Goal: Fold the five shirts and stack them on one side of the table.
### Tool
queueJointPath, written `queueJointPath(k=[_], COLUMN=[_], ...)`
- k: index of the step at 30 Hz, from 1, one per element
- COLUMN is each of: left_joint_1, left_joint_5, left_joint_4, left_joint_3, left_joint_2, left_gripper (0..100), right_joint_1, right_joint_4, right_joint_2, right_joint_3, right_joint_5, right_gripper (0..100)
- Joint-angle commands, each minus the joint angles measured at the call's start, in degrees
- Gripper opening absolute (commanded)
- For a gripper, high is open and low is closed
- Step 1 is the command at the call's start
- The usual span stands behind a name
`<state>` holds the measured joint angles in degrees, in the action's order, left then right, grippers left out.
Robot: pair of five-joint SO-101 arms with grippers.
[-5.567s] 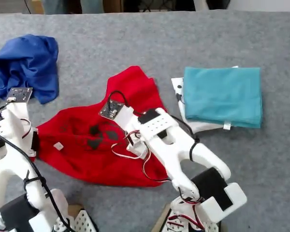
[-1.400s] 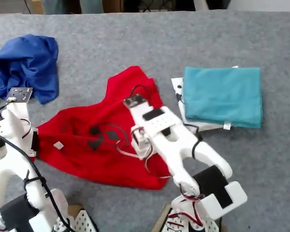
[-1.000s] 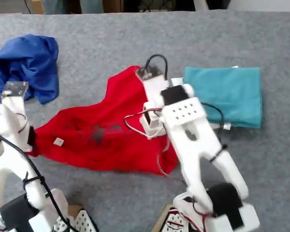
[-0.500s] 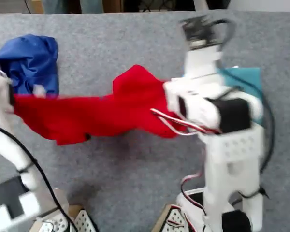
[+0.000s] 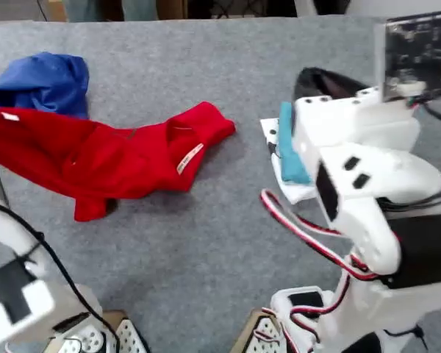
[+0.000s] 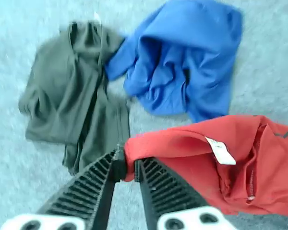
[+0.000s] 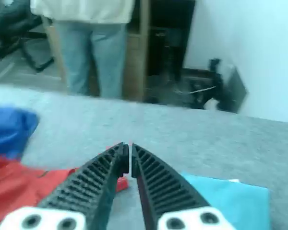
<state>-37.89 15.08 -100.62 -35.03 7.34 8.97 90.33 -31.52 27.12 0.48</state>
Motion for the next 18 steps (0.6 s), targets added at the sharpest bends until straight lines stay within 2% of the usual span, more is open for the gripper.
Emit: queueJointPath(k=[1, 6, 12, 14, 18], left_joint_1=[0.4, -1.45, -5.85, -6.9, -8.75], left_joint_5=[-0.53, -0.44, -0.35, 1.58, 4.57], left_joint_4=[-0.35, 0.09, 8.88, 11.69, 15.82], left_joint_3=[6.99, 23.87, 43.38, 49.63, 58.24], left_joint_2=[5.71, 7.03, 7.47, 7.47, 7.56], left_gripper=[3, 3, 3, 3, 3], right_joint_1=[6.59, 19.25, 26.9, 27.87, 30.86], right_joint_4=[1.67, -0.97, -20.92, -28.48, -39.03], right_joint_2=[-0.48, -0.4, -0.4, 0.22, 6.64], right_joint_3=[-5.93, -28.26, -55.78, -61.93, -67.74], right_joint_5=[0.09, 0.18, 0.53, 0.53, 0.62], right_gripper=[1.5, 3.6, 25.3, 25.6, 19.4])
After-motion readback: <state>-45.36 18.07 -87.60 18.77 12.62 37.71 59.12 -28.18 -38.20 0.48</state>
